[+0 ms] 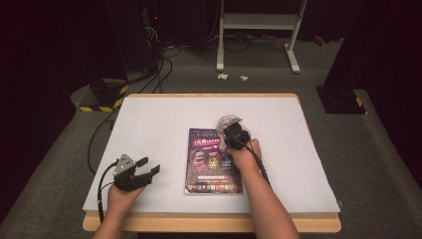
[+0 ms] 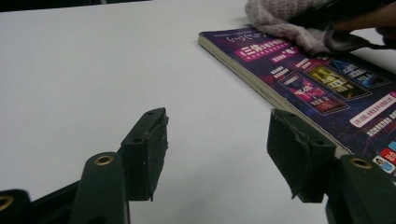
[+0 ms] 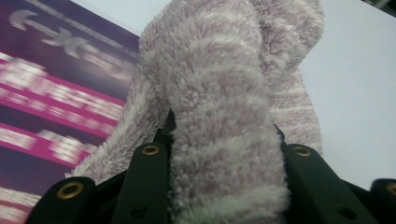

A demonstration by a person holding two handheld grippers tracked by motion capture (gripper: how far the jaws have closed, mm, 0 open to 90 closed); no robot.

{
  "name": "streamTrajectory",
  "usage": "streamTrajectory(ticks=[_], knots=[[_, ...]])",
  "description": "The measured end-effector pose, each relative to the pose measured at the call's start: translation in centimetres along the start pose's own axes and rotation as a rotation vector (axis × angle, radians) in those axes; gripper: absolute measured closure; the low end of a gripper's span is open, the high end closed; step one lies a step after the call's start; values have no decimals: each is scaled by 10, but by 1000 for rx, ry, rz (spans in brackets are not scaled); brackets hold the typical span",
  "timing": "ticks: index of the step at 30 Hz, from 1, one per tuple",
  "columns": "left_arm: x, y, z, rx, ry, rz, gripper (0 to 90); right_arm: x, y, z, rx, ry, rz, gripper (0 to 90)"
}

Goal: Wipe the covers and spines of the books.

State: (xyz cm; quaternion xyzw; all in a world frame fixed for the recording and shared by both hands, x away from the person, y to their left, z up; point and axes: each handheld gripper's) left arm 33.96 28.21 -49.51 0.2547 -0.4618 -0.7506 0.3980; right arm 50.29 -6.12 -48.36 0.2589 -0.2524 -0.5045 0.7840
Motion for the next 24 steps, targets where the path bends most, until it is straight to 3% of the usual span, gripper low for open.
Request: streamTrajectory(ticks=[1,2,4,8,9,10,14,17,23,24], knots=[[0,0,0,0,0,0,382,0,0,0,0,0,0,660],[0,0,0,0,1,1,382,-15,5,-4,14,25,22,661],[-1,0,1,1,0,4,382,-21,7,-5,15,32,31,661],[-2,-2,1,0,-2,10,382,-61,22,-12,26,89,64,661],[-2,-2,1,0,-2,10,382,-61,22,-12,26,89,64,661],[-2,-2,1,-1,-4,12,382,-75,28,-14,30,111,80,661],[-3,-3,3,1,-4,17,382,-95,38,-19,35,134,103,661],[-4,-4,3,-2,-3,18,382,-97,41,-22,35,136,103,660],[-4,-4,4,-3,-3,22,382,-85,43,-26,29,133,69,657],[-4,-5,5,-4,-3,19,382,-78,42,-27,28,125,60,657]])
Point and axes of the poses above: each handheld gripper's, and its own axes: z roughly backward along the jaws, y roughly out of its top, x roughly to its right, and after that the axes turned 7 degrees about -z, right-handed
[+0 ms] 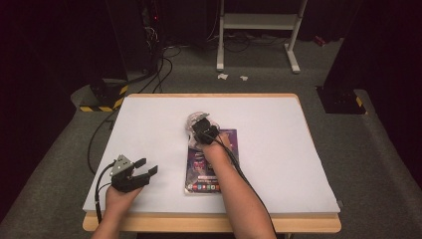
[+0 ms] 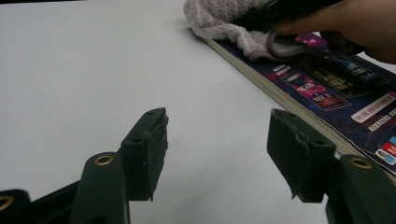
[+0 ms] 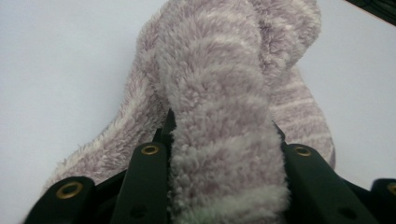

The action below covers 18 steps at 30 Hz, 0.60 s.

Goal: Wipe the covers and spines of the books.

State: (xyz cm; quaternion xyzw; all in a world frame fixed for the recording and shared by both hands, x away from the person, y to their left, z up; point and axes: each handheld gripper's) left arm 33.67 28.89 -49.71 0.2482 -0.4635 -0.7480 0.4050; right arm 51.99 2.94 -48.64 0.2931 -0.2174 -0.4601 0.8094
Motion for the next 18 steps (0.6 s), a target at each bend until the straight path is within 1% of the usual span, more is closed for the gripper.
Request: streamTrajectory(ticks=[4,5,6,8,9,10,11,12,13,14,15,18], knots=[[1,0,0,-3,-1,-4,382,18,-6,3,-3,-22,-23,657],[1,0,0,-3,-1,-4,382,18,-6,3,-3,-22,-23,657],[2,0,-1,-6,0,-5,382,27,-10,6,-8,-39,-34,657],[2,0,-1,-8,-2,-7,382,38,-14,9,-14,-60,-39,657],[2,0,-1,-8,-2,-7,382,38,-14,9,-14,-60,-39,657],[2,0,-1,-9,-3,-7,382,50,-20,13,-12,-78,-53,657],[2,0,-1,-9,-3,-7,382,50,-20,13,-12,-78,-53,657],[3,0,-2,-11,-3,-9,382,64,-25,17,-19,-96,-67,657],[3,0,-2,-11,-3,-9,382,64,-25,17,-19,-96,-67,657],[3,-1,-2,-14,-4,-11,382,75,-30,20,-21,-115,-84,657],[3,-1,-2,-14,-4,-11,382,84,-33,23,-21,-123,-101,657],[4,-1,-3,-16,-4,-14,382,104,-41,29,-28,-146,-138,657]])
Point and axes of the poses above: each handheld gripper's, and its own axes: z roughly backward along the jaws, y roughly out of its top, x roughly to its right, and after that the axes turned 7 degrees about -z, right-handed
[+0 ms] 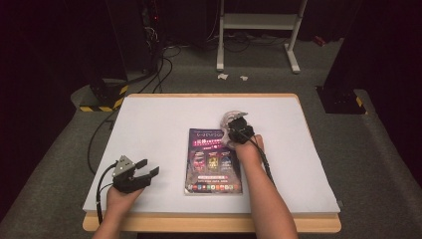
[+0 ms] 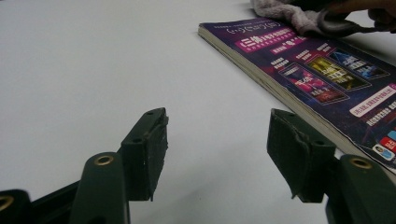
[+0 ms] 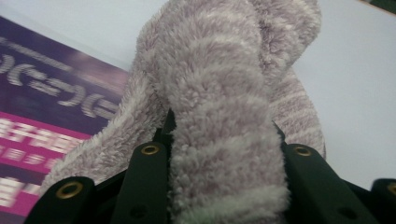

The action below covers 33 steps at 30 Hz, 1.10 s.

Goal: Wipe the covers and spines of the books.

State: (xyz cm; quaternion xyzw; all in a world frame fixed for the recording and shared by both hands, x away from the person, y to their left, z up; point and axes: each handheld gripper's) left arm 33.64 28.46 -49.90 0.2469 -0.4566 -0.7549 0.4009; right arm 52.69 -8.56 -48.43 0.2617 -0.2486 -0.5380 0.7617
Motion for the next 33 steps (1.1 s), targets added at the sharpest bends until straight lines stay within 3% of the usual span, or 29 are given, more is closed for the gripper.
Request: streamTrajectory(ticks=[7,11,12,16,29,31,33], knots=[[1,0,-1,-5,-1,-3,382,18,-7,0,-11,-35,-43,657],[1,0,-2,-7,-2,-3,382,10,-6,0,-3,-64,-19,661],[1,0,-2,-7,-3,-4,382,2,-3,2,7,-74,0,662],[1,0,-2,-7,-5,-4,382,-9,0,2,12,-56,25,660],[0,0,-2,-5,-7,0,382,-116,17,-1,43,117,175,660],[-1,0,-1,-3,-6,2,382,-128,17,0,48,144,188,660],[-1,0,0,-2,-6,2,382,-131,16,1,50,143,199,660]])
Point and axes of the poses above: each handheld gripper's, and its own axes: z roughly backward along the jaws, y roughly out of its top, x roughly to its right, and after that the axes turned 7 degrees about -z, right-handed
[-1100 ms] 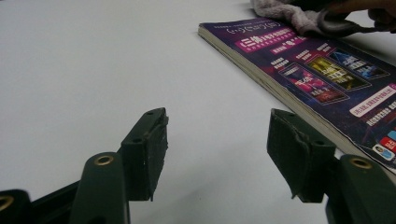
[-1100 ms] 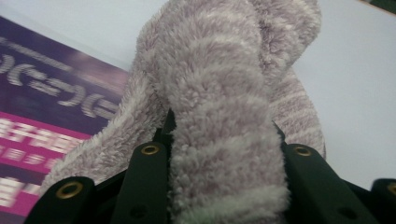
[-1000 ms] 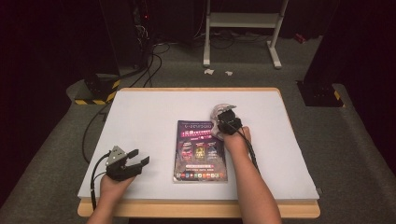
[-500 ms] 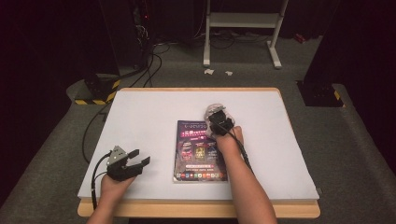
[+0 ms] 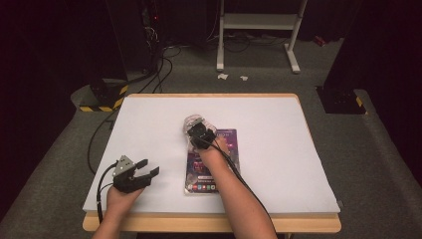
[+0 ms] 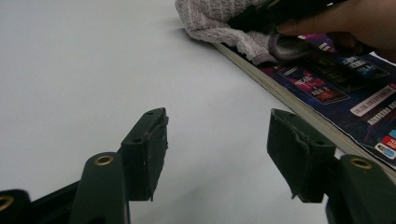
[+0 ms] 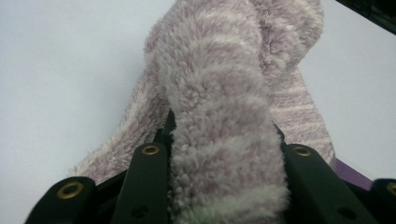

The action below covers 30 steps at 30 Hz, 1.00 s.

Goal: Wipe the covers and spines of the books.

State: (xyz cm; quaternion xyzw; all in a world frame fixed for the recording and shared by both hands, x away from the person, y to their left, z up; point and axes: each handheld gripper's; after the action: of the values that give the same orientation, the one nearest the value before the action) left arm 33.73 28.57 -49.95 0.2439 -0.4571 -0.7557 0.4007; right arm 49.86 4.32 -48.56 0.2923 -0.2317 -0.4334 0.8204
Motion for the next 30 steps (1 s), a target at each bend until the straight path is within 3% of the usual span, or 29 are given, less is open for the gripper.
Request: streamTrajectory(ticks=[6,10,11,12,16,24,30], knots=[[0,-1,0,-3,0,-3,382,25,-14,10,-14,-21,-33,656],[3,0,-2,-9,0,-11,382,62,-35,22,-23,-65,-94,655],[3,0,-2,-12,0,-14,382,80,-46,29,-18,-87,-124,655],[4,0,-3,-15,0,-19,382,80,-46,29,-18,-87,-124,655],[8,1,-5,-21,1,-35,382,112,-69,46,-16,-110,-202,655],[14,2,-9,-34,1,-59,381,118,-77,72,52,-86,-215,653],[20,4,-10,-40,-8,-74,381,123,-84,103,123,-77,-224,653]])
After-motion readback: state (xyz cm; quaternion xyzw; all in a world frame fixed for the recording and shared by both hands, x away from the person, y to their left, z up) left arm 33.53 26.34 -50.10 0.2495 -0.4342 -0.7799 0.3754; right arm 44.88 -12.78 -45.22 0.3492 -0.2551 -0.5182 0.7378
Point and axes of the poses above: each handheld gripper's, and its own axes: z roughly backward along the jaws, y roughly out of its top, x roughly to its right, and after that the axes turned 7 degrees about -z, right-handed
